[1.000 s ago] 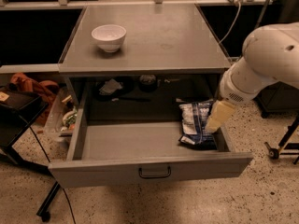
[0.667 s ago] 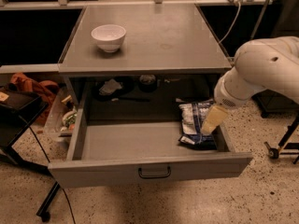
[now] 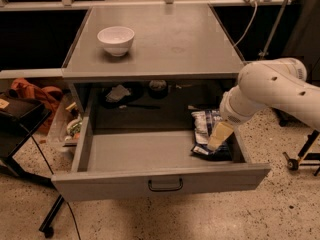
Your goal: Pick blue chip bag from top drawer and place on counter
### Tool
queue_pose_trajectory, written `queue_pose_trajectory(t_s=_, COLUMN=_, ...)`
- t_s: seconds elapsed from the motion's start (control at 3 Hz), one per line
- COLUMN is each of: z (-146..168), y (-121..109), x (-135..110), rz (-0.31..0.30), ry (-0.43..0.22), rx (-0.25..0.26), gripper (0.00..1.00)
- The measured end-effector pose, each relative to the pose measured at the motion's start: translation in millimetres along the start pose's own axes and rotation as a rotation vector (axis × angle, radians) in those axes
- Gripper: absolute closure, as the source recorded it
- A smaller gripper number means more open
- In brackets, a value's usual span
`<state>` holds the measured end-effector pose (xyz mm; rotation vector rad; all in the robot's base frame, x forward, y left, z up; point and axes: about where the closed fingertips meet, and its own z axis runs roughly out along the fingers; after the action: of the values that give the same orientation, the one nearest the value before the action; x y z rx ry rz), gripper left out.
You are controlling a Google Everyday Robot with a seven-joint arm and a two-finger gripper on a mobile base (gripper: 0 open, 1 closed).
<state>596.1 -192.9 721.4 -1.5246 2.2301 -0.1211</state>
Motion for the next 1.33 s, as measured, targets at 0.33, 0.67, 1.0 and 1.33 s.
queue_pose_trajectory(t_s=0.33, z=26, y=8, x=-4, rz=-0.062, ry=-0.021, rx=-0.038, gripper=0.0)
queue_pose_trajectory(t_s=0.67, z=26, y=8, x=-4, rz=-0.063, ry=-0.022, rx=-0.038, gripper=0.0)
queue_pose_trajectory(t_s=1.0, z=33, y=10, x=-2, rz=-0.078, ry=-0.048, rx=-0.056, gripper=0.0)
queue_pose_trajectory(t_s=1.33, z=52, y=10, x=1, rz=-0.097, ry=-0.083, rx=-0.089, gripper=0.0)
